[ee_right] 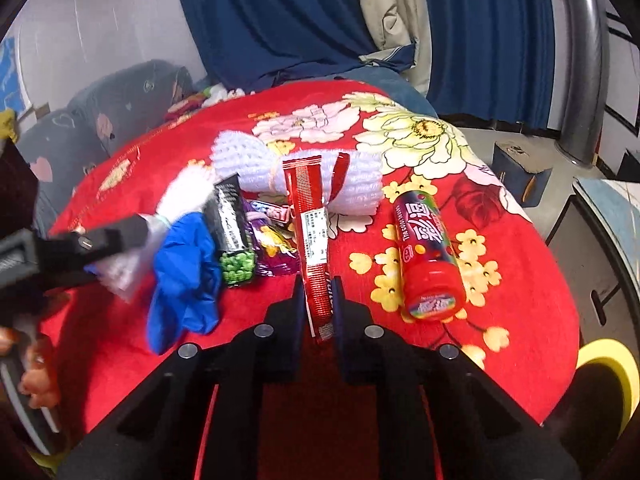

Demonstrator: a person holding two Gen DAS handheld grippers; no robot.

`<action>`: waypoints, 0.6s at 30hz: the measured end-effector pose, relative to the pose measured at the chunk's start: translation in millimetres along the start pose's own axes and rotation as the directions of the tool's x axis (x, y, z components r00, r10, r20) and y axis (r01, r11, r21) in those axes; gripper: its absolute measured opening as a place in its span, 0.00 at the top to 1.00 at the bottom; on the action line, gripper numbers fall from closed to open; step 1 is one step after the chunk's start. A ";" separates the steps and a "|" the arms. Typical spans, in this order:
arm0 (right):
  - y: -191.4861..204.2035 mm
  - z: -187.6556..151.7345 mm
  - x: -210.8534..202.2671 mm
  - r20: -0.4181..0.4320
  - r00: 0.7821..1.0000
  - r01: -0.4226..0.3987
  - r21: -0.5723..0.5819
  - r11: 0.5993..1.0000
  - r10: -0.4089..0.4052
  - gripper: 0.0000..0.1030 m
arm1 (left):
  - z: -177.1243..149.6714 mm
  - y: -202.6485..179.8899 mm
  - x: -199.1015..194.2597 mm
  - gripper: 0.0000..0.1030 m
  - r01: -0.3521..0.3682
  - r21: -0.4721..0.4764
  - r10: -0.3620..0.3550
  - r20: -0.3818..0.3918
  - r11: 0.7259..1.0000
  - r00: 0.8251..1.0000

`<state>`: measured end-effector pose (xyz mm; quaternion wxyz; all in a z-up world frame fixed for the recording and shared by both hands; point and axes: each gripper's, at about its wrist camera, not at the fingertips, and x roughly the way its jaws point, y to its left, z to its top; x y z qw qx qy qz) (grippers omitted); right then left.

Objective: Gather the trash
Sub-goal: 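Grasp the white foam net with the left tool while the right tool grasps the red wrapper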

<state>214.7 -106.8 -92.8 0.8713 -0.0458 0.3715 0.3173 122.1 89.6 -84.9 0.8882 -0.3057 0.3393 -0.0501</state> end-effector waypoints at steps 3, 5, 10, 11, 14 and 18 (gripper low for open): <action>1.8 -0.8 -11.0 0.026 1.000 -0.008 0.009 1.000 0.008 0.88 | -0.9 1.2 -1.9 0.73 -0.009 0.001 0.009 0.001 1.000 1.000; 3.7 -0.9 -17.2 0.042 0.999 -0.011 0.010 1.000 0.011 0.88 | -1.2 2.7 -6.3 0.80 -0.016 -0.001 0.016 0.012 1.000 1.000; 9.5 -1.6 -32.3 0.076 0.996 -0.035 0.007 0.999 0.035 0.88 | 2.4 0.6 -20.8 0.85 -0.028 0.006 0.027 0.060 1.000 0.998; 10.5 -2.3 -34.9 0.081 0.996 -0.038 0.006 0.999 0.038 0.88 | 3.7 -1.9 -25.6 0.86 -0.026 0.016 0.025 0.074 1.000 0.997; 15.3 -4.6 -45.4 0.094 0.995 -0.045 0.001 0.999 0.045 0.88 | 6.5 -11.9 -42.0 0.86 -0.033 0.053 0.026 0.128 0.998 0.991; 21.5 -8.4 -57.9 0.105 0.993 -0.051 -0.007 0.999 0.052 0.88 | 9.3 -24.8 -63.8 0.86 -0.045 0.092 0.026 0.201 0.995 0.979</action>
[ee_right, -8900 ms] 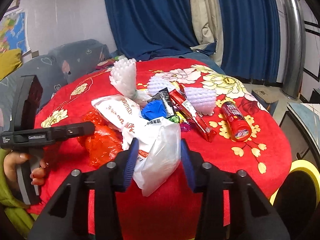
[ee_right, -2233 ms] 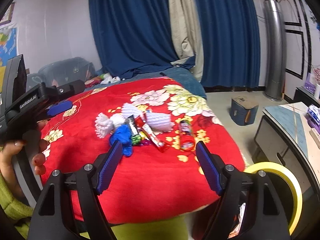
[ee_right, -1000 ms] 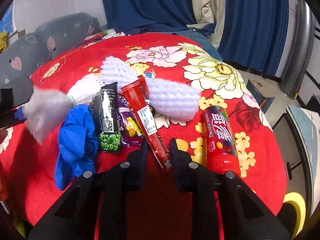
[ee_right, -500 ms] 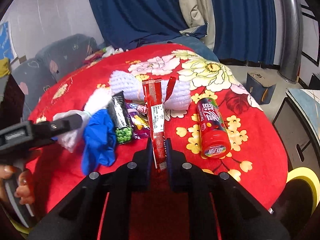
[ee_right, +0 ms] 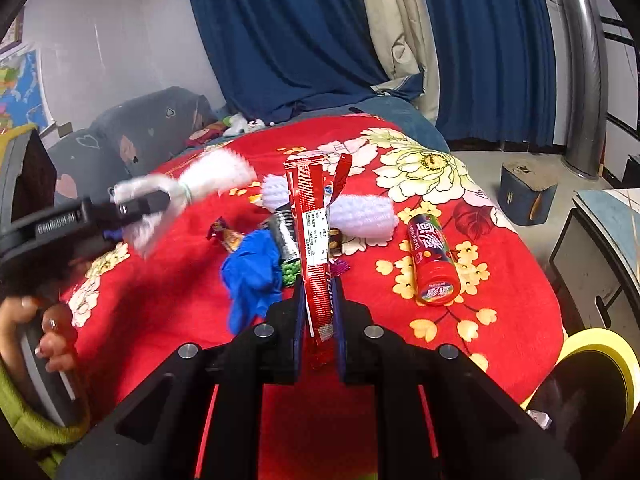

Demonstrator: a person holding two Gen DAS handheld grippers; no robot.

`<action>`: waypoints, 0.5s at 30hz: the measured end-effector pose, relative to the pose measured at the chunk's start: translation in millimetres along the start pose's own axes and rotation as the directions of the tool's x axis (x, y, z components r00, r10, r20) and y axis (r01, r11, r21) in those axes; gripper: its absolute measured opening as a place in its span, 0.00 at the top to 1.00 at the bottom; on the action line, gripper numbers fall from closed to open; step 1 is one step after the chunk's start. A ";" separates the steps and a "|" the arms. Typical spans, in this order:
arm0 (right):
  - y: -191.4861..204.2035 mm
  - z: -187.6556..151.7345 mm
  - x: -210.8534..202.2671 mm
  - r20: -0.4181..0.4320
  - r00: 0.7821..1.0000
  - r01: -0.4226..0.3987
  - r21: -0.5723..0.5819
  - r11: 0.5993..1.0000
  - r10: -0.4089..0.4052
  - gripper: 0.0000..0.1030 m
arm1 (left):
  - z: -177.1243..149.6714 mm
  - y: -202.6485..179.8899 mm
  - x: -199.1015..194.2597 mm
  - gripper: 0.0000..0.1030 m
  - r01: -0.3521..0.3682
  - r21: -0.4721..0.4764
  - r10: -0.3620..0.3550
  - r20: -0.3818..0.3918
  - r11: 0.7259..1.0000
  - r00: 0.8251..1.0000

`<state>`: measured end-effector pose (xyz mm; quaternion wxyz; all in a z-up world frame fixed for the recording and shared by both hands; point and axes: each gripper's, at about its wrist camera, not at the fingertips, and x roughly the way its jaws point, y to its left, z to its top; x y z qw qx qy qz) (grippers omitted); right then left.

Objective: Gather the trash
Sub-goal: 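Grasp the white foam net with the left tool while the right tool grasps the red wrapper, then carry the foam net and red wrapper over the bin with both tools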

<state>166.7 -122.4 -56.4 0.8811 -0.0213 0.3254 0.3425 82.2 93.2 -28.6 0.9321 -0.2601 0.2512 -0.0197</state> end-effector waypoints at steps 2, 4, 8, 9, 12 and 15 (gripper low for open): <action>2.9 -0.9 -6.4 0.008 1.000 0.000 -0.004 1.000 0.000 0.88 | 3.3 -5.3 -10.8 0.86 0.005 0.021 -0.006 0.033 1.000 0.999; 5.3 -1.7 -13.2 0.015 1.000 0.000 -0.006 1.000 0.000 0.88 | 6.9 -9.0 -17.2 0.86 0.009 0.034 -0.011 0.058 0.999 0.998; 6.3 -0.9 -22.8 0.030 1.000 0.008 -0.006 1.000 -0.008 0.88 | 11.8 -17.8 -28.9 0.87 0.025 0.063 -0.031 0.095 0.998 0.995; 5.9 -0.4 -25.7 0.035 0.999 0.011 -0.004 1.000 -0.011 0.88 | 12.3 -21.5 -29.6 0.87 0.028 0.072 -0.035 0.100 0.997 0.994; 3.0 0.4 -33.4 0.052 0.998 0.022 0.004 1.000 -0.022 0.88 | 11.0 -29.9 -33.1 0.87 0.041 0.097 -0.052 0.108 0.994 0.993; -3.3 1.5 -41.3 0.068 0.997 0.036 0.019 0.999 -0.037 0.88 | 8.3 -36.7 -32.2 0.87 0.060 0.115 -0.072 0.100 0.992 0.992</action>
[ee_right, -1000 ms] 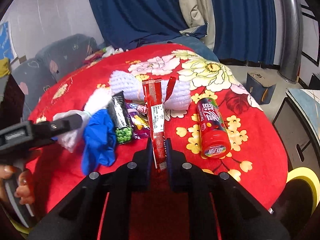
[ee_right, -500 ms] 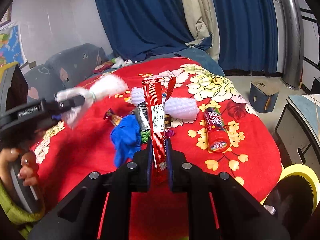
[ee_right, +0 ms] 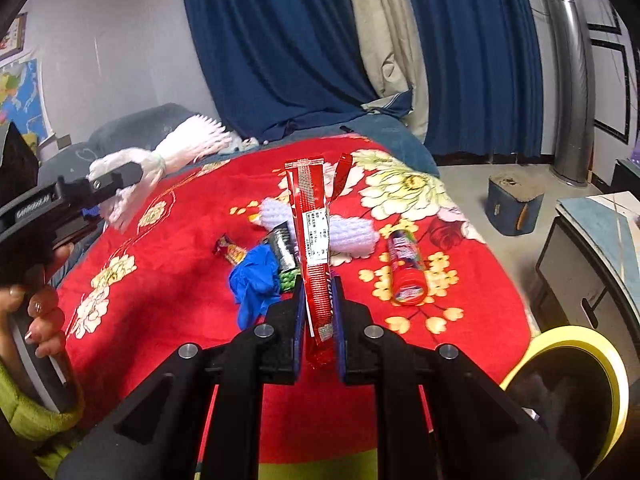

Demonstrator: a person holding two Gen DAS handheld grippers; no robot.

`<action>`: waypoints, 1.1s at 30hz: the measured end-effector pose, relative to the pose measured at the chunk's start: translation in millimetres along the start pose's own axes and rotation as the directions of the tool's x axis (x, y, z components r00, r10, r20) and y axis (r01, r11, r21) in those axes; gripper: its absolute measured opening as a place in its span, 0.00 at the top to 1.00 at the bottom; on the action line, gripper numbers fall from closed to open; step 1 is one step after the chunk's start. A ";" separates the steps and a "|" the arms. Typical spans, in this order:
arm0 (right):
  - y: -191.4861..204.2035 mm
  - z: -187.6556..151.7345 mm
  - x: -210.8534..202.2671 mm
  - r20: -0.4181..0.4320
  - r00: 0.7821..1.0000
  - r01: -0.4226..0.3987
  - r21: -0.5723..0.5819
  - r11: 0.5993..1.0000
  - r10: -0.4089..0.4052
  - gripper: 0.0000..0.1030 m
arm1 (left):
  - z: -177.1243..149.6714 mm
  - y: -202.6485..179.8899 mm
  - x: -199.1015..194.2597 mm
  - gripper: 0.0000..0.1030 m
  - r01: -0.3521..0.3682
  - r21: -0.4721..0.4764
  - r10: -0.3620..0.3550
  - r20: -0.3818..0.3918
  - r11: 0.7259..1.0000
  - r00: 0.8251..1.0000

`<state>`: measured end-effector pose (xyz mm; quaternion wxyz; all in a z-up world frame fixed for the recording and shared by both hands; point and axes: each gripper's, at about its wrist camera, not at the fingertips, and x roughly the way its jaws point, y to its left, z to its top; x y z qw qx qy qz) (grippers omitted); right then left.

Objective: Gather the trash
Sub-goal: 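Carry the foam net and red wrapper over the bin with both tools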

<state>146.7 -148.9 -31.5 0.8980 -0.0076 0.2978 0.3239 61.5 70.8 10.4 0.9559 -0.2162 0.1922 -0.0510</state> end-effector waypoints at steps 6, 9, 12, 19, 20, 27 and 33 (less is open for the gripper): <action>-20.9 0.9 -16.4 0.031 0.998 0.045 0.048 0.998 -0.047 0.88 | -8.1 -13.5 3.9 0.87 0.034 0.037 -0.033 -0.022 0.999 0.999; -31.0 -0.1 -25.6 0.049 0.996 0.072 0.070 0.995 -0.075 0.88 | -13.0 -23.9 6.3 0.87 0.054 0.055 -0.052 -0.038 0.997 0.998; -42.3 -1.6 -35.0 0.065 0.992 0.102 0.088 0.991 -0.108 0.88 | -18.5 -32.8 9.9 0.87 0.075 0.078 -0.071 -0.056 0.994 0.996; -70.2 -10.7 -56.1 0.091 0.980 0.165 0.140 0.976 -0.178 0.88 | -31.9 -55.4 16.5 0.87 0.124 0.119 -0.112 -0.100 0.985 0.989; -73.6 -11.9 -58.8 0.094 0.978 0.171 0.147 0.974 -0.186 0.88 | -35.3 -61.2 18.4 0.87 0.133 0.132 -0.119 -0.111 0.982 0.987; -96.6 -23.2 -78.7 0.112 0.957 0.245 0.178 0.953 -0.267 0.88 | -56.3 -93.0 24.9 0.87 0.188 0.198 -0.158 -0.158 0.962 0.975; -122.1 -35.3 -93.8 0.106 0.940 0.295 0.228 0.928 -0.325 0.88 | -68.6 -117.6 29.4 0.87 0.235 0.264 -0.189 -0.186 0.935 0.964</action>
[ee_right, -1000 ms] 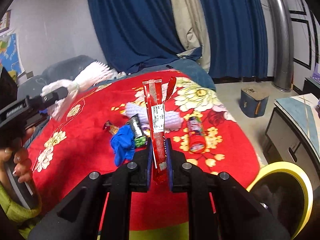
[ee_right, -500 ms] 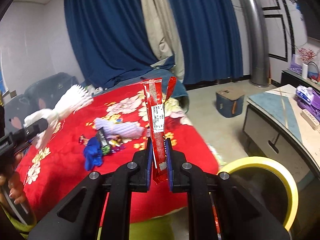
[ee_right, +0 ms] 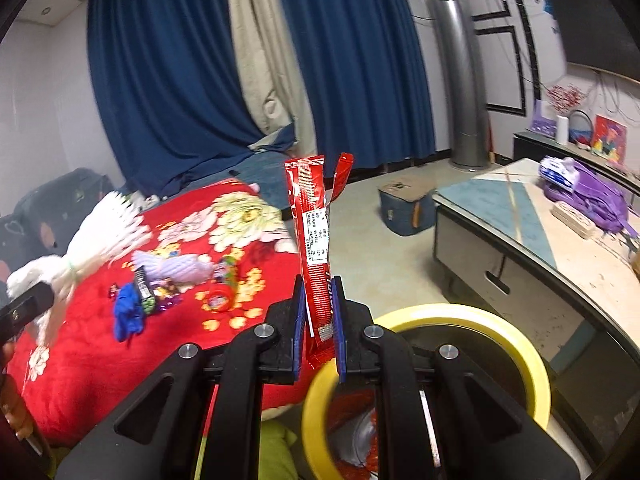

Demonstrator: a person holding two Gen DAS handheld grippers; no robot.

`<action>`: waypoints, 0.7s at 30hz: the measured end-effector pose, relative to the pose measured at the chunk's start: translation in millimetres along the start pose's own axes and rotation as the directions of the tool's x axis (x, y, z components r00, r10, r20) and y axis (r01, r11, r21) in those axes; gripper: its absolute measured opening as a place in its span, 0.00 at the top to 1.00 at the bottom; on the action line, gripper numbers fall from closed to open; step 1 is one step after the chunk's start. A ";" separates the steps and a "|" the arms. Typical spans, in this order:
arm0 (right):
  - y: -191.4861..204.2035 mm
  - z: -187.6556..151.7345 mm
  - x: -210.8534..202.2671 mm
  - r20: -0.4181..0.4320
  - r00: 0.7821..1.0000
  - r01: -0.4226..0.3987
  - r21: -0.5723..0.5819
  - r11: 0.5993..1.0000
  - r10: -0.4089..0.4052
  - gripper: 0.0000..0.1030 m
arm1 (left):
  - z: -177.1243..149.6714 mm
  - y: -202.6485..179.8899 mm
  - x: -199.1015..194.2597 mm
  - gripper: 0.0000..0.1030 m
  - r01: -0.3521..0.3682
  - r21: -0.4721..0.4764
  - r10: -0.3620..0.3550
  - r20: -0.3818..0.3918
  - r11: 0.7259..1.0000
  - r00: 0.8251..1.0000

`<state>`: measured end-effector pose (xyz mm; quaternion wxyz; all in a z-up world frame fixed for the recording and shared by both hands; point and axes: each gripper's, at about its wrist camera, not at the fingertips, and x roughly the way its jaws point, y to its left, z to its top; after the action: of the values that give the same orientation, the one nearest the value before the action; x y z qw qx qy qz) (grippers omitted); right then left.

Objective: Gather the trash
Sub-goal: 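Carry the foam net and red wrapper over the bin with both tools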

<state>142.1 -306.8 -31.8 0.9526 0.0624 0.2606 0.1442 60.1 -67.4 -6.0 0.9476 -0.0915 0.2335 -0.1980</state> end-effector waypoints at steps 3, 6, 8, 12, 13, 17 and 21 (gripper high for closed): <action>-13.7 -1.1 -4.3 0.009 0.999 0.033 0.015 0.999 -0.033 0.88 | -3.7 -6.8 7.2 0.87 0.015 0.024 -0.014 -0.020 1.000 1.000; -24.3 -4.0 -7.3 0.009 0.998 0.054 0.025 0.998 -0.055 0.88 | -8.3 -17.5 15.0 0.87 0.027 0.047 -0.025 -0.045 0.999 0.999; -29.8 -6.1 -7.9 0.006 0.998 0.064 0.030 0.997 -0.064 0.88 | -11.5 -24.1 20.9 0.87 0.046 0.065 -0.042 -0.059 0.997 0.997; -40.2 -10.8 -10.8 0.007 0.996 0.087 0.037 0.996 -0.087 0.88 | -16.6 -36.7 34.5 0.87 0.073 0.099 -0.064 -0.093 0.992 0.994; -44.1 -12.3 -11.3 0.005 0.996 0.092 0.041 0.995 -0.092 0.88 | -17.5 -38.7 36.9 0.87 0.078 0.104 -0.068 -0.098 0.992 0.993; -55.7 -17.6 -9.8 -0.007 0.994 0.107 0.055 0.993 -0.107 0.88 | -21.4 -46.1 53.5 0.87 0.102 0.116 -0.085 -0.137 0.988 0.987; -67.7 -24.5 -8.3 -0.021 0.993 0.119 0.069 0.991 -0.118 0.88 | -24.5 -54.3 68.1 0.87 0.127 0.123 -0.104 -0.174 0.984 0.979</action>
<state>139.1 -372.7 -62.0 0.9545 0.0788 0.2766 0.0787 85.7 -147.0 -40.7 0.9156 -0.0242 0.2924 -0.2749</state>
